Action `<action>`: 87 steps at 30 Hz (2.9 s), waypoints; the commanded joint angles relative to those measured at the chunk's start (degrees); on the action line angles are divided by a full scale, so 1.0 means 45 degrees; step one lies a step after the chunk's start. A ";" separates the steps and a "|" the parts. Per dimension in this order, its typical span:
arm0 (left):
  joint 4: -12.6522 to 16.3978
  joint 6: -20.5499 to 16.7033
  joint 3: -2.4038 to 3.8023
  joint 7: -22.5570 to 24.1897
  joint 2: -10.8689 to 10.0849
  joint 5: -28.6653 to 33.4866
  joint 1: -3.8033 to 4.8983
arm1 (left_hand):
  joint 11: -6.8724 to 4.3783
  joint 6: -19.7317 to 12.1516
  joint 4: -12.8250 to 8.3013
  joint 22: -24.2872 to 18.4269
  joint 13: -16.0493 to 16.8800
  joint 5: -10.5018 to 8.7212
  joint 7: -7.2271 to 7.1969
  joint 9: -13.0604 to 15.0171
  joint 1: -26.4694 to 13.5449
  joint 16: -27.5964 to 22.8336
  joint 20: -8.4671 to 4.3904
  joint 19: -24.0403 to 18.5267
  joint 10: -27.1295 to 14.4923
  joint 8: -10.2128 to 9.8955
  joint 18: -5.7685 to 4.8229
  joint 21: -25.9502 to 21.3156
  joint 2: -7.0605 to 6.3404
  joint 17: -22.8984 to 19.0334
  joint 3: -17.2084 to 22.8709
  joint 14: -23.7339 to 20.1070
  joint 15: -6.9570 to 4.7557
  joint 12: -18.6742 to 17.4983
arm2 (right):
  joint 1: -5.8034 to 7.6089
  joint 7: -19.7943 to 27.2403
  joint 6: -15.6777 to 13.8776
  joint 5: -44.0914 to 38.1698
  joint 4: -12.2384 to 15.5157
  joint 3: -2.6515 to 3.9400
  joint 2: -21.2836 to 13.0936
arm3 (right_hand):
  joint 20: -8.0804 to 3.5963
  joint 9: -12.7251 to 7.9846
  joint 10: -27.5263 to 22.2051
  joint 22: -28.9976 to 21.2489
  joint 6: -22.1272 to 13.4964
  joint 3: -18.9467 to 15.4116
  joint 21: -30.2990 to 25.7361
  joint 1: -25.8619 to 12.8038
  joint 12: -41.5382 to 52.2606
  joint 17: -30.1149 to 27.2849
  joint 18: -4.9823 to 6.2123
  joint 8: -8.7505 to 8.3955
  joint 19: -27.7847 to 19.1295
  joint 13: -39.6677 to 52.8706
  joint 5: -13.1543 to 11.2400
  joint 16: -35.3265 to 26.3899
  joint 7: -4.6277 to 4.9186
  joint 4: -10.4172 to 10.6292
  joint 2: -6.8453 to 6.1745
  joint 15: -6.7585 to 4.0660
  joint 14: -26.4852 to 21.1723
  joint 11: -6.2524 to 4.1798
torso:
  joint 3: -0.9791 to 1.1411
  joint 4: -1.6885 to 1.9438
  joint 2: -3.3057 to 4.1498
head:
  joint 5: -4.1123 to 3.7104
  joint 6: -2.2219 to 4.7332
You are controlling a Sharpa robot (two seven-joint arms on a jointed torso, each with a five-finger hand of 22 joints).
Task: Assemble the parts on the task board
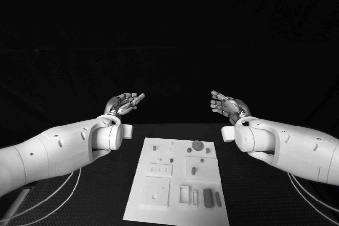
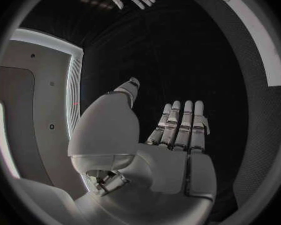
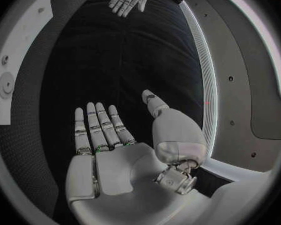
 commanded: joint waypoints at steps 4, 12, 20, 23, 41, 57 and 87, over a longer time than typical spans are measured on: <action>-0.1313 0.2557 -0.0453 -0.1504 0.0436 0.0204 0.0721 | 0.0082 0.0273 0.0124 0.0596 0.0047 0.0069 0.0102 0.0194 0.0619 0.0222 0.0005 0.0307 0.0376 0.0236 -0.0095 0.0193 -0.0049 0.0196 0.0150 0.0343 0.0063 0.0056 | 0.0660 -0.2514 0.3659 -0.0376 -0.1203 -0.0313 0.0205 | 0.0116 0.0201 0.0727 0.0637 0.0609 0.0445 0.0123 0.1428 0.0149 0.0229 0.0258 0.0345 0.0578 0.0069 -0.0190 0.0318 0.0375 -0.0934 -0.0273 0.0034 0.0517 -0.0009 | 0.0000 0.0004 -0.0003 | 0.0001 -0.0002; -0.1712 0.2879 -0.0616 -0.1709 0.0564 0.0227 0.0947 | 0.0162 0.0475 0.0101 0.0579 0.0086 0.0066 0.0237 0.0264 0.0771 0.0380 -0.0152 0.0617 0.0617 0.0324 -0.0090 0.0351 0.0160 0.0300 -0.0077 0.0622 0.0054 0.0138 | 0.1004 -0.3144 0.4513 -0.0432 -0.1800 -0.0497 0.0302 | 0.0157 0.0282 0.1818 0.0636 0.1521 0.1560 0.0170 0.2561 0.0396 0.0359 0.0521 0.0710 0.1270 0.0133 -0.0867 0.0692 0.0371 -0.1469 -0.0864 0.0164 0.1334 0.0041 | 0.0000 0.0004 -0.0003 | 0.0001 -0.0002; -0.1432 0.3429 -0.0620 -0.1657 0.0368 -0.0329 0.0924 | 0.0423 0.2479 -0.0054 0.0524 0.0363 0.0079 0.0748 0.0316 0.2091 0.1262 -0.0627 0.2487 0.2965 0.0769 0.0467 0.1114 0.1230 0.0538 -0.1634 0.2723 0.0038 0.0968 | 0.0724 -0.2501 0.3254 -0.6711 -0.2492 -0.0509 0.0564 | 0.0175 0.0404 0.3900 0.0517 0.3384 0.3372 0.0648 0.3632 0.0977 0.0686 0.1278 0.1269 0.3141 0.0363 -0.1117 0.1431 0.0380 -0.1710 -0.1432 0.0189 0.3215 -0.0045 | -0.0031 0.0052 -0.0013 | 0.0017 -0.0172; -0.1337 0.3418 -0.0620 -0.1637 0.0316 -0.0355 0.0924 | 0.0368 0.3164 0.0038 0.0564 0.0381 0.0311 0.0757 0.0215 0.2785 0.1688 -0.0792 0.3257 0.3765 0.0751 0.0719 0.1449 0.1511 0.0679 -0.2110 0.3867 -0.0150 0.1128 | 0.0609 -0.2513 0.3276 -0.7763 -0.2667 -0.0508 0.0672 | 0.0215 0.0473 0.4506 0.0521 0.3886 0.3809 0.0803 0.3831 0.1045 0.0862 0.1499 0.1333 0.3654 0.0452 -0.1217 0.1587 0.0312 -0.1753 -0.1539 0.0019 0.3749 -0.0188 | -0.0033 0.0051 -0.0012 | 0.0055 -0.0179; 0.1399 0.3237 -0.0610 -0.1213 -0.1084 -0.1104 0.0922 | -0.0242 0.5098 0.0144 0.0608 0.1029 0.1119 0.0548 0.0184 0.4828 0.4414 -0.2383 0.5880 0.6672 0.0143 0.0861 0.5022 0.1914 0.2636 -0.3916 0.7333 -0.1806 0.1229 | 0.0542 -0.2949 0.3413 -1.5392 -0.2387 -0.0492 0.0717 | -0.1297 0.0851 0.6689 0.1221 0.5338 0.4349 0.3525 0.4061 0.0954 0.3123 0.1862 0.1294 0.8738 0.0803 -0.1052 0.3615 0.0137 -0.1996 -0.2157 -0.2200 0.8558 -0.0988 | 0.0003 0.0153 0.0507 | -0.0024 -0.0059; 0.2690 0.3452 -0.0596 -0.1075 -0.1557 -0.1270 0.0917 | -0.0398 0.5274 0.0156 0.0504 0.1424 0.1062 0.0532 0.0288 0.4893 0.4455 -0.2429 0.5549 0.7135 -0.0201 0.0771 0.5421 0.1962 0.2737 -0.4151 0.7082 -0.1786 0.0968 | 0.0243 -0.3156 0.3171 -1.9001 -0.2409 -0.0488 0.1194 | -0.2415 0.0786 0.6688 0.2383 0.5491 0.4569 0.5319 0.4532 0.0159 0.5707 0.1862 0.0753 1.0922 0.0678 -0.1363 0.5653 -0.0068 -0.1986 -0.2413 -0.2496 1.0204 -0.1119 | -0.0126 0.0641 0.1369 | -0.0396 0.0101; 0.3112 0.3647 -0.0585 -0.1089 -0.1623 -0.1259 0.0887 | -0.0251 0.5227 0.0173 0.0471 0.1473 0.0949 0.0579 0.0332 0.4621 0.4378 -0.2390 0.5472 0.6919 -0.0376 0.0779 0.5456 0.1958 0.2712 -0.4286 0.7034 -0.1747 0.0611 | -0.0334 -0.3548 0.3281 -2.0796 -0.2865 -0.0484 0.1826 | -0.3105 0.0704 0.5801 0.3738 0.5230 0.4668 0.8162 0.4382 0.0032 0.7507 0.1862 0.0193 1.2172 0.0041 -0.1990 0.9448 -0.0187 -0.1858 -0.2831 -0.2337 1.0544 -0.0952 | -0.0281 0.0888 0.2447 | -0.0592 0.0153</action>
